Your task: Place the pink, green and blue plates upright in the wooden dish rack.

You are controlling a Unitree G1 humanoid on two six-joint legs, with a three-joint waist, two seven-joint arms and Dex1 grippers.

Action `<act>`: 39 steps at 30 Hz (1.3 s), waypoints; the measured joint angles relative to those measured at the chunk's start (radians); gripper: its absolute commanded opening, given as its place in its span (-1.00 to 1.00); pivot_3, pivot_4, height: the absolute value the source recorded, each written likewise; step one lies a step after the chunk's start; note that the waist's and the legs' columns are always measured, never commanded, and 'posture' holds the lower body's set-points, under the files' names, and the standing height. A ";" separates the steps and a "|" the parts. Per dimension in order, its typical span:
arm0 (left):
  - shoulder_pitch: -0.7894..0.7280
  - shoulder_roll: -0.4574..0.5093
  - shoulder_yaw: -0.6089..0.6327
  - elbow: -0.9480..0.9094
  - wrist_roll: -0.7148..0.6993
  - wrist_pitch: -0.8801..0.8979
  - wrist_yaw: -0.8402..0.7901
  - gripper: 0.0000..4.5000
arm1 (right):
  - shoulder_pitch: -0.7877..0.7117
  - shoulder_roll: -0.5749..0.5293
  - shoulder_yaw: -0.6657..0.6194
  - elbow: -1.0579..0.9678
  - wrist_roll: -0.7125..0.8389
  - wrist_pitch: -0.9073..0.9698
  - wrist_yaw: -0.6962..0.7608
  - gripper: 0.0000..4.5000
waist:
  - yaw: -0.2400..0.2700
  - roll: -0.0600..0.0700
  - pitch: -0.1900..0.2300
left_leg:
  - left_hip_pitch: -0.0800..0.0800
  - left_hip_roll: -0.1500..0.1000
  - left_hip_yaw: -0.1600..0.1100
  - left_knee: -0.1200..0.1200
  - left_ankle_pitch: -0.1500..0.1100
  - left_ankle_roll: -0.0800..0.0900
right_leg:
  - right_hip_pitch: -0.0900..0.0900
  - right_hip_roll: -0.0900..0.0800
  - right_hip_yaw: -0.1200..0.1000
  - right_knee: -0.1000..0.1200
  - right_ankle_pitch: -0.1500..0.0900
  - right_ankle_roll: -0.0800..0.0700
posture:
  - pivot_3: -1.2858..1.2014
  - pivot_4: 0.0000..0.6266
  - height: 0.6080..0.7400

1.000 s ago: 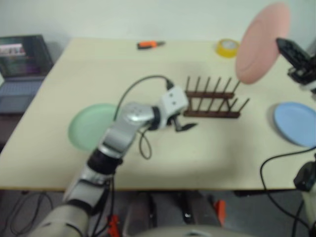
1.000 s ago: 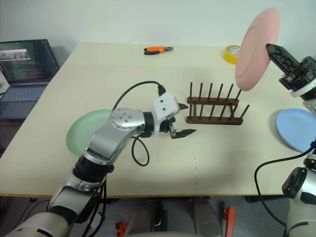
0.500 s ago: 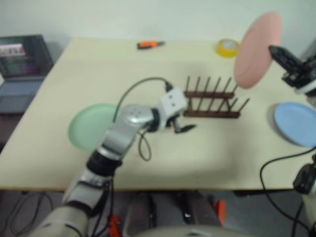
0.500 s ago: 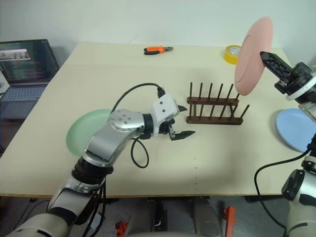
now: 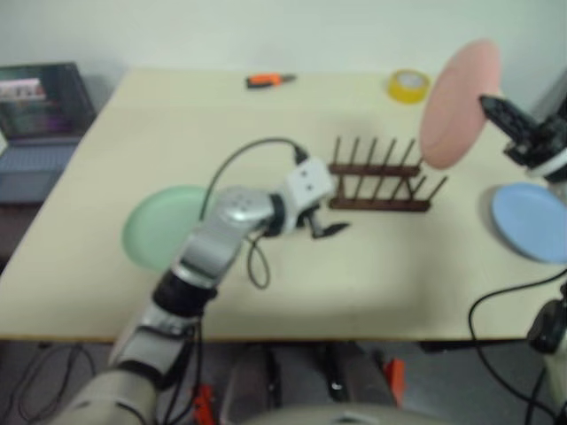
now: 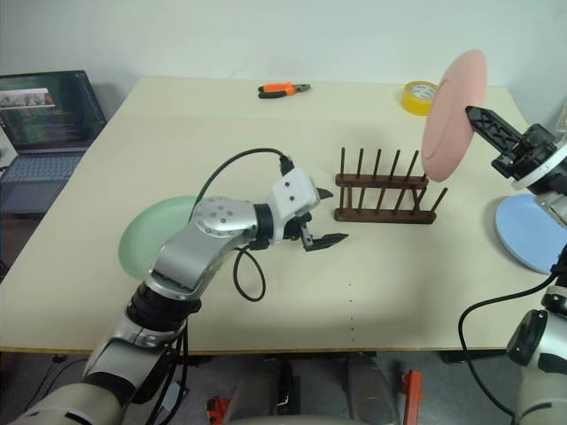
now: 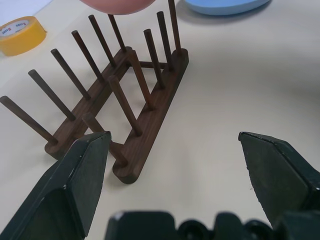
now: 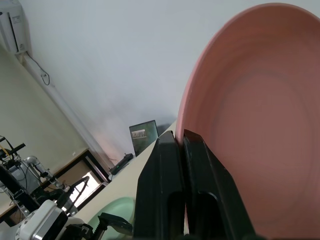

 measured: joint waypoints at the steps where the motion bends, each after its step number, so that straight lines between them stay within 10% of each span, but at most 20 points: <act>1: 0.000 0.001 0.000 0.000 0.000 0.001 0.000 1.00 | 0.000 -0.001 0.000 0.000 -0.001 0.000 0.000 -0.99 | 0.000 0.000 0.000 | 0.000 0.000 0.000 0.000 0.000 0.000 | 0.000 0.000 0.000 0.000 0.000 0.000 | 0.03 -0.52 1.00; 39: 0.011 -0.001 -0.013 -0.013 0.001 0.006 0.002 1.00 | 0.043 -0.058 0.115 0.001 -0.152 -0.049 0.011 -0.79 | 0.001 0.000 0.000 | 0.000 0.000 0.000 0.000 0.000 0.000 | 0.000 0.000 0.000 0.000 -0.001 0.001 | 0.03 -0.52 1.00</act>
